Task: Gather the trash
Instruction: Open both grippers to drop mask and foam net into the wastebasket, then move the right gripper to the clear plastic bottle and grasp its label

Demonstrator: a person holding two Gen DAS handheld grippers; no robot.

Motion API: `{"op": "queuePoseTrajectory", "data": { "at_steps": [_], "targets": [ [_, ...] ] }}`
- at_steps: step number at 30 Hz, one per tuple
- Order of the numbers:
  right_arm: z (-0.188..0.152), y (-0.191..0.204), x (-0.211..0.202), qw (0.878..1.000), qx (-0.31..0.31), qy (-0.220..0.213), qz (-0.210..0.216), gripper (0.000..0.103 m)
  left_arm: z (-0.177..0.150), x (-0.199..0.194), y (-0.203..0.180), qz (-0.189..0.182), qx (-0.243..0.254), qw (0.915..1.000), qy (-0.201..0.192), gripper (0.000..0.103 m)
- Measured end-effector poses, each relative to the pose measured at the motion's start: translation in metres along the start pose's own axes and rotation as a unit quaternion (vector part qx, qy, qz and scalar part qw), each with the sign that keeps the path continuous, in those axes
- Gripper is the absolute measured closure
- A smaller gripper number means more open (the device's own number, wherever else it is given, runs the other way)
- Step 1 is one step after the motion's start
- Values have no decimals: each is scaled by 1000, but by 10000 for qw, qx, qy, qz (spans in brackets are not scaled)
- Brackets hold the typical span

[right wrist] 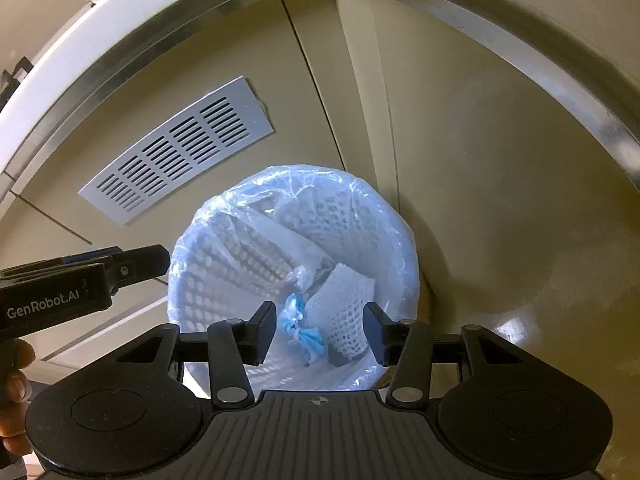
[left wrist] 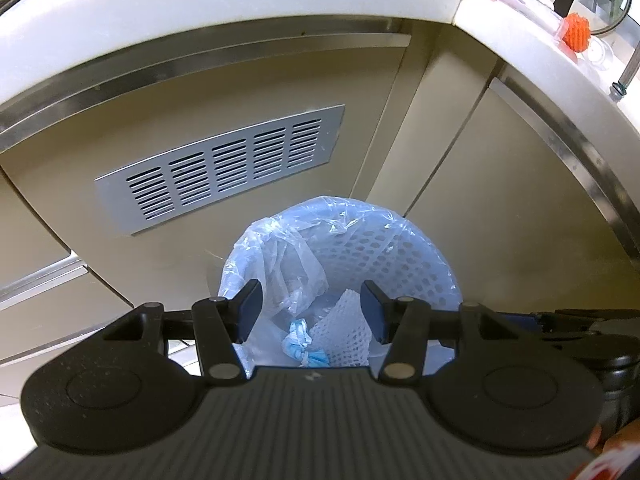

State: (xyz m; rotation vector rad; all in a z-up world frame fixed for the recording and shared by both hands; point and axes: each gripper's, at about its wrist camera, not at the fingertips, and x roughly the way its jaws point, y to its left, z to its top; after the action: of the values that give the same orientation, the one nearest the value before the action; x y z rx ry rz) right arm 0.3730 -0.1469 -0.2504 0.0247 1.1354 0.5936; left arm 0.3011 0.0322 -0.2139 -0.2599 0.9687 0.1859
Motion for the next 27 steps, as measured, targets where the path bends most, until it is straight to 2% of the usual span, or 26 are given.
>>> {"op": "queuePoseTrajectory", "data": {
  "at_steps": [7,15,20,27],
  "targets": [
    [4,14,-8,9996,-195,-42,174,54,0,-23,6,104,-125,9998,-122,53],
    [16,49,-40,9949,-640,-309,717,53,10,-76,22,476,-374,9971,-452,53],
    [36,65,-67,9899,-739,-671,1003,53,30,-111,27,548,-425,9937,-885,53],
    [79,69,-97,9831,-428,-1318,1195,52,86,-136,32,482,-204,9879,-1461,53]
  ]
}}
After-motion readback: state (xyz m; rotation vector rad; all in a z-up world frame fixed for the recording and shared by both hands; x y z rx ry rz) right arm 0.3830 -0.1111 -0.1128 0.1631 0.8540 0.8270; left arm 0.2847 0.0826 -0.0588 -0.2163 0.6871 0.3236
